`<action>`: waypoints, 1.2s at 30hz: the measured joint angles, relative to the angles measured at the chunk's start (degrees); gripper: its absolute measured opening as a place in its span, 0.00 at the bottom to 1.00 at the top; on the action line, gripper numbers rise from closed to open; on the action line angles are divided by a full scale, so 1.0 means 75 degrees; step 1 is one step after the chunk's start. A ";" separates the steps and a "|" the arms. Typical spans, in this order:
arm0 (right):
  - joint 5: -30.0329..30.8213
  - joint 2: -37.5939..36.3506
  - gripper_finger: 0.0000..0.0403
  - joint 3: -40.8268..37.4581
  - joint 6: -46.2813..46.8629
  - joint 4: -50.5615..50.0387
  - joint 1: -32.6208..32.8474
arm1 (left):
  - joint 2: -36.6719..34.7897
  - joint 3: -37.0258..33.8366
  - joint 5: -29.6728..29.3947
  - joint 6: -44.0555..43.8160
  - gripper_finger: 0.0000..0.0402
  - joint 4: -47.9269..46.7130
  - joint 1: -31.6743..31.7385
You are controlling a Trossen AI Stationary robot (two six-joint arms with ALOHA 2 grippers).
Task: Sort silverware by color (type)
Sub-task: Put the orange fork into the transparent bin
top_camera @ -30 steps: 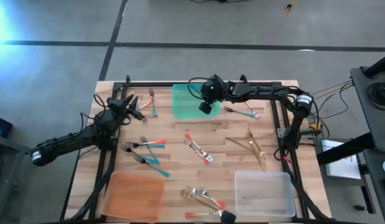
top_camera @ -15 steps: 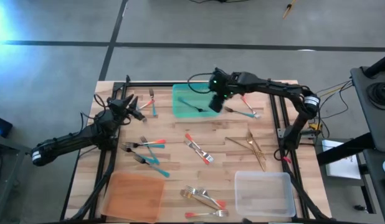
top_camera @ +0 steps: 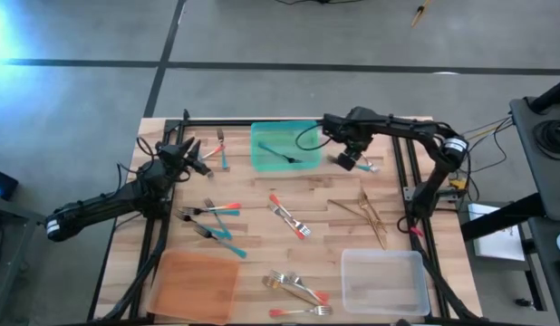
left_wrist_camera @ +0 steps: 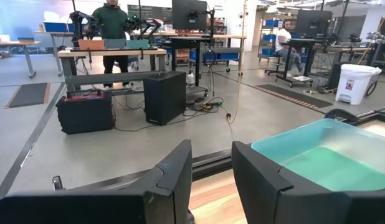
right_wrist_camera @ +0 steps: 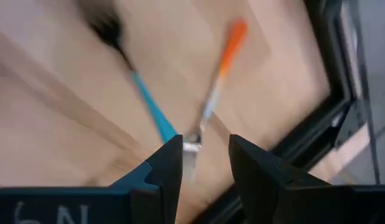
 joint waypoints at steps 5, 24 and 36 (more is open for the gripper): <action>-0.0196 0.0000 0.28 -0.0614 -0.0016 0.0179 -0.0950 | 0.0000 0.0000 -0.0002 0.0000 0.24 0.0000 0.0000; -0.1589 0.0000 0.36 -0.1855 -0.0406 0.1999 -0.1885 | 0.0000 -0.0002 -0.0002 0.0001 0.24 0.0000 -0.0001; -0.1625 0.0009 0.35 -0.2101 -0.0405 0.2683 -0.1885 | 0.0000 -0.0002 -0.0002 0.0000 0.24 0.0000 0.0000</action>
